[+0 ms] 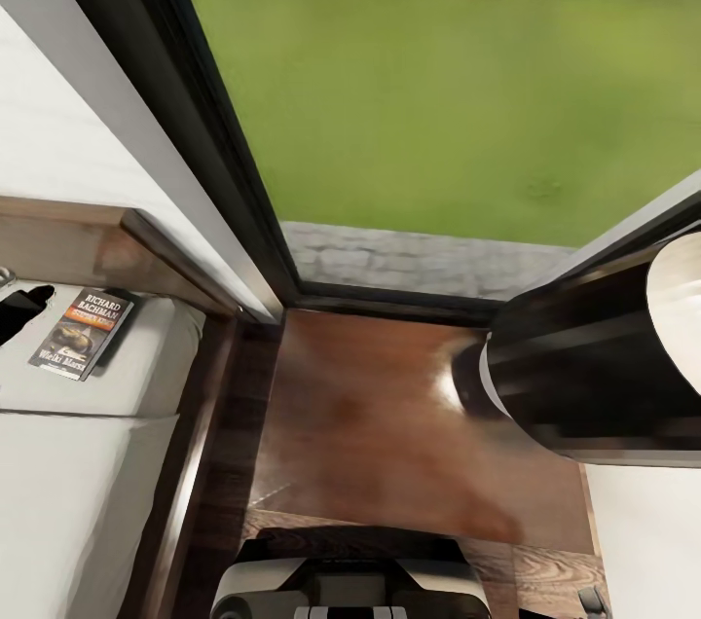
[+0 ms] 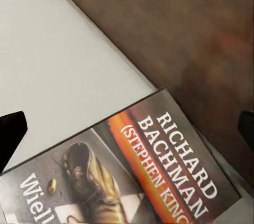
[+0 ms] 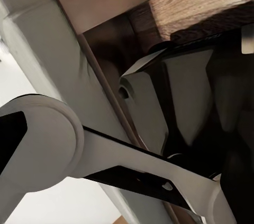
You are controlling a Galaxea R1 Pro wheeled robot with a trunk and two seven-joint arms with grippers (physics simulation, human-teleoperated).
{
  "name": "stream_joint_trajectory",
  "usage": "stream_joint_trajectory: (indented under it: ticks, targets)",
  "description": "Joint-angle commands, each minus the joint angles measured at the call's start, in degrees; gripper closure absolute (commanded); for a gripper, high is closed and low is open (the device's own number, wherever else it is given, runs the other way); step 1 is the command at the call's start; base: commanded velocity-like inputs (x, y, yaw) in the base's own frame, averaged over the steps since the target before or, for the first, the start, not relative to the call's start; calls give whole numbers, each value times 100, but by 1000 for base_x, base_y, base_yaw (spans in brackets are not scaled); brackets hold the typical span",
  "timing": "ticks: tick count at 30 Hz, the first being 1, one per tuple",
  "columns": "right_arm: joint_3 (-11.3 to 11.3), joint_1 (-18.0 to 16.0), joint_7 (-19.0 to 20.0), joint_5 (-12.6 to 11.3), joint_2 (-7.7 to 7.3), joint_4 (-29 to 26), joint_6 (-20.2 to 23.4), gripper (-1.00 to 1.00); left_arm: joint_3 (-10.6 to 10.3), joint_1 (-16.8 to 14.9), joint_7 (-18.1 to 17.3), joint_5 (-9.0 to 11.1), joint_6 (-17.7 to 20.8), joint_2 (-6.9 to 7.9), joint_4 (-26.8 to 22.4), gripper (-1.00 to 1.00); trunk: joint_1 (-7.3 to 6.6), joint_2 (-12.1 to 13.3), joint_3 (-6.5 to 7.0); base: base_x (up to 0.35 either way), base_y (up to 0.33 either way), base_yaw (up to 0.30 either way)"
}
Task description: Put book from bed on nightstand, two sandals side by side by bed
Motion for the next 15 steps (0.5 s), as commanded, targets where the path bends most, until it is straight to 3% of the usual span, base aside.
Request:
stream_joint_trajectory:
  ticks: [1,5,15]
  targets:
    - [30,-1,19,-44,-2,1,60,-100,5,-33,26,15,32,0,-8,-100,0,-2,-3,0,0,0]
    - [29,-1,16,-44,-2,1,60,-100,5,-145,28,-176,31,0,-21,-100,0,-2,-3,0,0,0]
    - [29,-1,20,-44,-2,1,60,-100,5,-157,28,-227,23,-8,4,-100,0,-2,-3,0,0,0]
